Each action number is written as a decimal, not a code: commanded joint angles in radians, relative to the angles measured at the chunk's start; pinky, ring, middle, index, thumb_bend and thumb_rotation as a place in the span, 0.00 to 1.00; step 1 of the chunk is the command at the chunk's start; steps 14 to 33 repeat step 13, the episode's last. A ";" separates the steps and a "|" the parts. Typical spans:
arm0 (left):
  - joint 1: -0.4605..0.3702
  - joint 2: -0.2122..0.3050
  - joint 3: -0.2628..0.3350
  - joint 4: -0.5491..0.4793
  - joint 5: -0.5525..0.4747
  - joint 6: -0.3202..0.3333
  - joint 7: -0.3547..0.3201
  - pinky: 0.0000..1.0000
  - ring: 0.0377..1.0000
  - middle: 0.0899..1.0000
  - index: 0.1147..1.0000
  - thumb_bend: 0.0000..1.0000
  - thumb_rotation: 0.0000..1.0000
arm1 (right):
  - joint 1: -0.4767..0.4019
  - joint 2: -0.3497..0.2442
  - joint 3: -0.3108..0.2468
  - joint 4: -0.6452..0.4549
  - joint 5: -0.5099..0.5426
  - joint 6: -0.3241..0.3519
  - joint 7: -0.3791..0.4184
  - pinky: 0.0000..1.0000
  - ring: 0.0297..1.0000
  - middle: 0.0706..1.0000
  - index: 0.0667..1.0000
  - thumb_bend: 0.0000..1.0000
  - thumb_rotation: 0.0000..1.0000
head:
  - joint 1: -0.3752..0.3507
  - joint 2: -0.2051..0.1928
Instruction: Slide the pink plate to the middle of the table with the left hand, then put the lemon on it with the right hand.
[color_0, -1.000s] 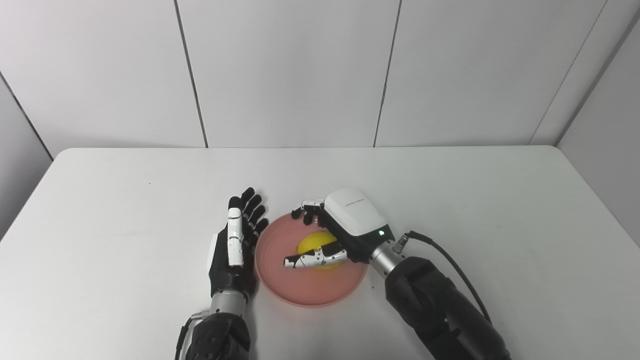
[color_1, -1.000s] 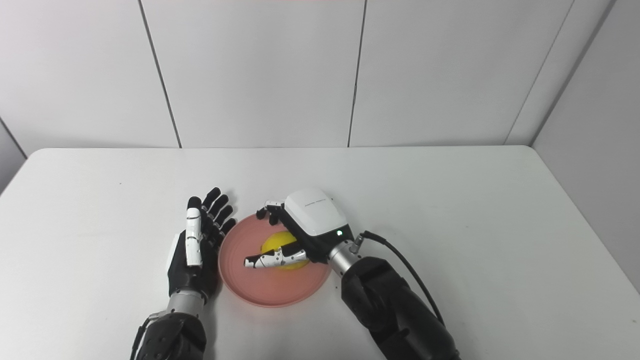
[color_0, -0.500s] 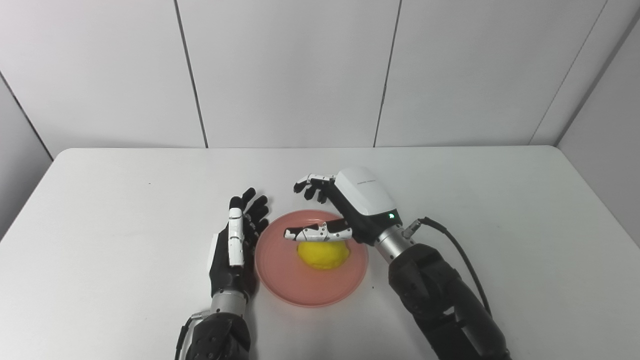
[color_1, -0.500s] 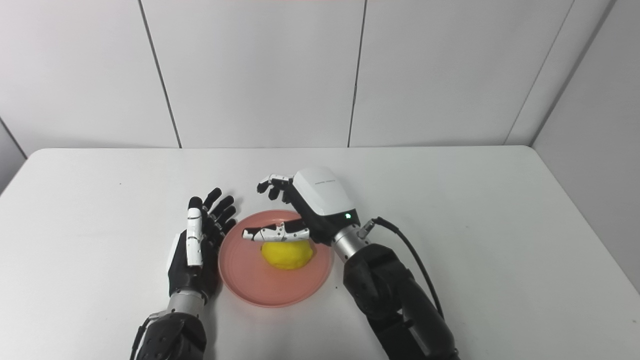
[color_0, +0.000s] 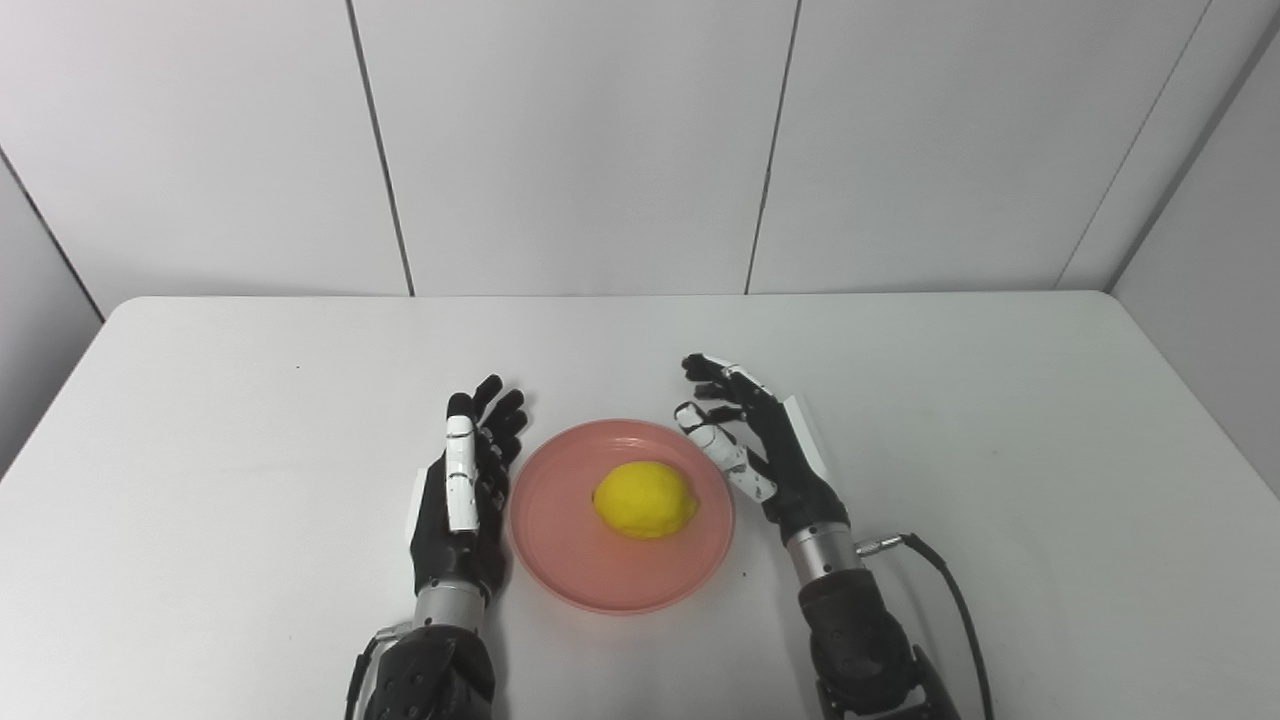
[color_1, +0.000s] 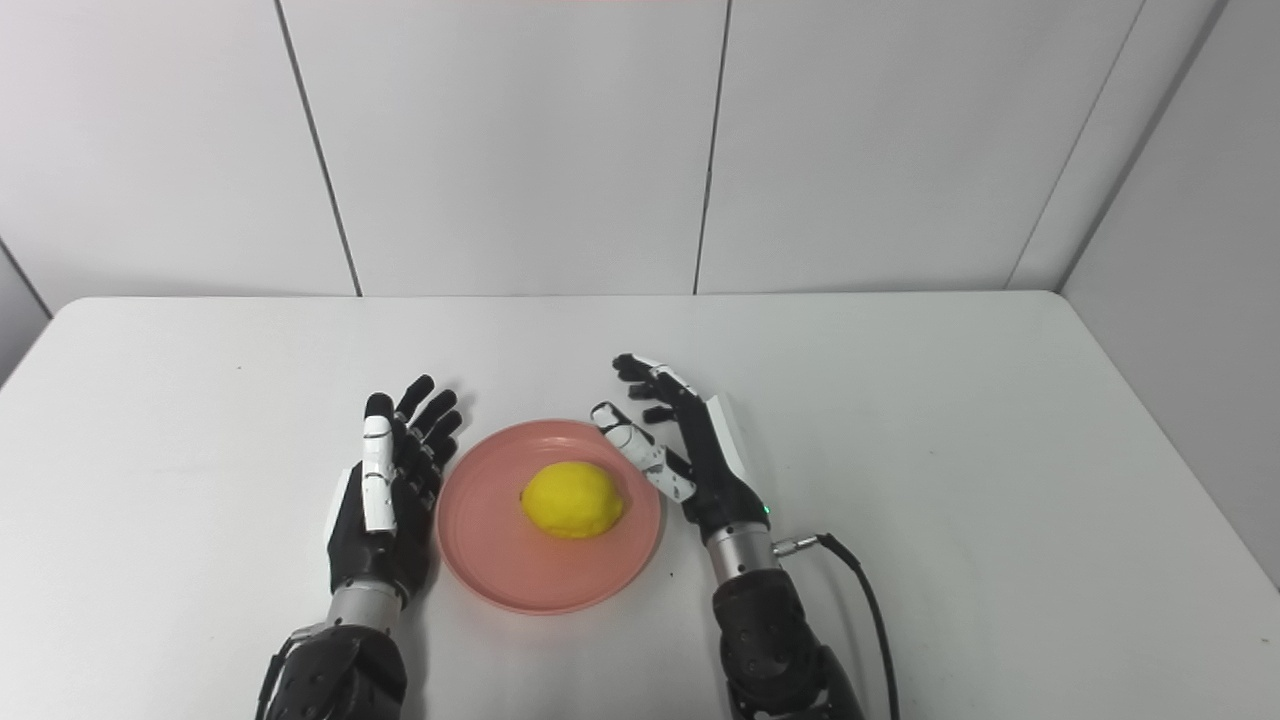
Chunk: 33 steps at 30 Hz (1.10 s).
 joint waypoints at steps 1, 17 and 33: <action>-0.012 -0.027 -0.006 0.011 0.003 -0.010 -0.015 1.00 0.93 0.90 0.88 0.62 1.00 | -0.033 0.029 -0.027 0.002 0.060 -0.070 -0.034 0.82 0.86 0.86 0.84 0.65 1.00 | 0.000 -0.001; -0.120 0.057 0.006 0.141 0.109 -0.121 -0.040 0.98 0.94 0.91 0.90 0.79 0.95 | 0.000 0.072 -0.099 0.034 0.262 -0.115 -0.023 0.99 0.98 0.98 0.98 0.73 1.00 | -0.003 0.002; -0.120 0.057 0.006 0.141 0.109 -0.121 -0.040 0.98 0.94 0.91 0.90 0.79 0.95 | 0.000 0.072 -0.099 0.034 0.262 -0.115 -0.023 0.99 0.98 0.98 0.98 0.73 1.00 | -0.003 0.002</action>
